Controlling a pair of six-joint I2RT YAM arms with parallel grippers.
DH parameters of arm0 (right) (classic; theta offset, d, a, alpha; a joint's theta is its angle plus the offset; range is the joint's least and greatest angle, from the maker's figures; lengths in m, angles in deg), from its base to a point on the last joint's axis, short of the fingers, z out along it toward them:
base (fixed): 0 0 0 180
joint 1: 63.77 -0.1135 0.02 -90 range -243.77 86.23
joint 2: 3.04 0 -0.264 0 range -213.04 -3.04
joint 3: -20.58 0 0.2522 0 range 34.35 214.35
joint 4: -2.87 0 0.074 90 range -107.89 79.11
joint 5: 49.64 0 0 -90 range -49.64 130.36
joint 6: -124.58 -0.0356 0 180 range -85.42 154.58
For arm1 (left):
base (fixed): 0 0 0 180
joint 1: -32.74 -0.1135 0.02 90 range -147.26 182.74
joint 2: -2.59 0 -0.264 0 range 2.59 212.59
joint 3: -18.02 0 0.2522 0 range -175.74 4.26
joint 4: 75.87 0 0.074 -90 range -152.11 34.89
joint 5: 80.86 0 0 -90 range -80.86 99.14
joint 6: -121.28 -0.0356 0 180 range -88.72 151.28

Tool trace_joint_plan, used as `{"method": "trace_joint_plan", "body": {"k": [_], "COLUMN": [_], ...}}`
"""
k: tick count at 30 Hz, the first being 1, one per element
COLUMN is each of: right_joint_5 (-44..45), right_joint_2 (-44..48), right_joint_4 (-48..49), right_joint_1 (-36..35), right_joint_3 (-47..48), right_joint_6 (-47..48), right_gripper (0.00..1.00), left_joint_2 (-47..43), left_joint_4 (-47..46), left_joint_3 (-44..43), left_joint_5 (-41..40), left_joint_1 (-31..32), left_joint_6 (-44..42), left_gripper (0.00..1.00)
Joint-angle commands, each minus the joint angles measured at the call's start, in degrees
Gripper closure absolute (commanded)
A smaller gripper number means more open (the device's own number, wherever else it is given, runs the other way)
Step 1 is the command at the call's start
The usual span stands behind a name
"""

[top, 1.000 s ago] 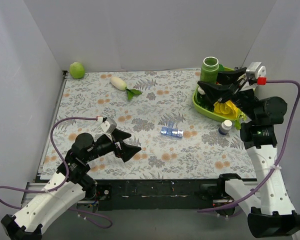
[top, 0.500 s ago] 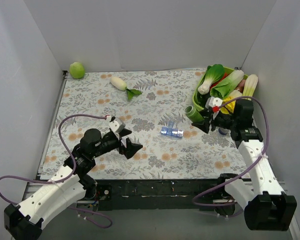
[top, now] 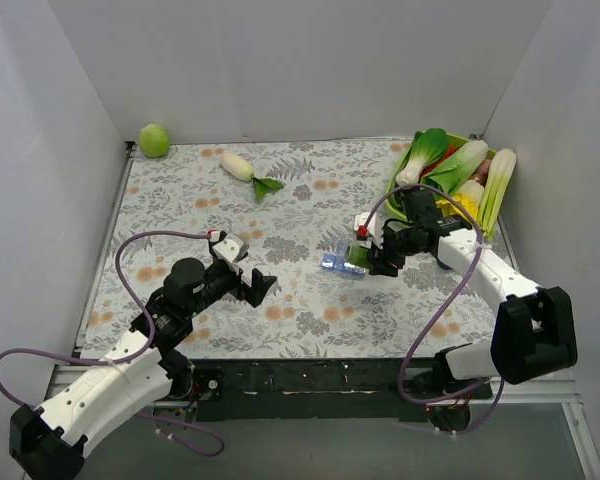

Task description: Sort the pills into containers

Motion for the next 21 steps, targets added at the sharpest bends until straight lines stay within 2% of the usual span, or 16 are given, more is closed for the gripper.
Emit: {"method": "trace_joint_plan", "body": {"k": [1, 10, 21], "right_joint_5": [6.7, 12.9, 18.1], "right_joint_2": [-3.4, -8.4, -13.4], "right_joint_4": [-1.9, -2.9, -7.3], "right_joint_1": [-3.4, -6.5, -8.7], "right_joint_3": [5.4, 8.8, 13.6], "right_joint_6": [-0.7, -4.1, -4.3], "right_gripper": [0.99, 0.99, 0.99], "left_joint_2": [-2.7, -4.5, -3.5], "left_joint_4": [-1.3, -1.5, -1.0], "left_joint_3": [1.0, 1.5, 1.2], "left_joint_5": [-4.5, -6.1, -4.2], "left_joint_1": [0.1, 0.1, 0.1], "left_joint_6": [-2.1, -2.8, -2.9], "left_gripper": [0.02, 0.02, 0.02]}}
